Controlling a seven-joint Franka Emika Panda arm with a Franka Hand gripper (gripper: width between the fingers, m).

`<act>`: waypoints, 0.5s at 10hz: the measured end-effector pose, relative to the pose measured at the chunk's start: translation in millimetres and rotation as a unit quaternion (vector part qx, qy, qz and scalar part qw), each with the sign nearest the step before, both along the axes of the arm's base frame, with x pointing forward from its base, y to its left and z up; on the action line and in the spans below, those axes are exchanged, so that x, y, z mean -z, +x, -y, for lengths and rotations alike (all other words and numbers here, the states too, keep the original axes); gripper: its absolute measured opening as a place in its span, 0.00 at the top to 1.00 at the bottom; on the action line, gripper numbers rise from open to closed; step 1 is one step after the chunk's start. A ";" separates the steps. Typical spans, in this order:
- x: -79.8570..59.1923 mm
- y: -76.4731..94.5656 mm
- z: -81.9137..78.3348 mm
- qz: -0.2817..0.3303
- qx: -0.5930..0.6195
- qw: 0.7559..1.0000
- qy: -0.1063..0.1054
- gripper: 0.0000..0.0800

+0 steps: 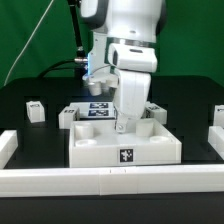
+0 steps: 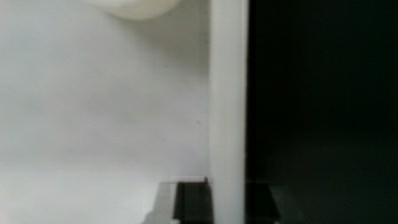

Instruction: Assemble one leg

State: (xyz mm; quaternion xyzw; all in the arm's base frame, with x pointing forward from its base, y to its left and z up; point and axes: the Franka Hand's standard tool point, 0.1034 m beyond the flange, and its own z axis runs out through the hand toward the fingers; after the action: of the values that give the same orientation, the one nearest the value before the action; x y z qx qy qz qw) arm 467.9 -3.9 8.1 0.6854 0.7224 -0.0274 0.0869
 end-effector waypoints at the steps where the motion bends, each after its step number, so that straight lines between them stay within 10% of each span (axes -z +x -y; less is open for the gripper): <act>1: -0.2 6.9 -4.4 -0.002 -0.004 1.000 -0.006 0.92; 5: -0.1 10.8 -3.6 -0.008 0.000 1.000 -0.009 0.92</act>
Offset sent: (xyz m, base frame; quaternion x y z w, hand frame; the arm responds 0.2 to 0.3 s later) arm 0.0000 0.0000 0.0000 0.0000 0.0000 0.0000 1.0000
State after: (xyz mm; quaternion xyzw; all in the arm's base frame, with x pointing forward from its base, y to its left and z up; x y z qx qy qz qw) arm 478.7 -0.3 8.2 0.6842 0.7230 -0.0395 0.0870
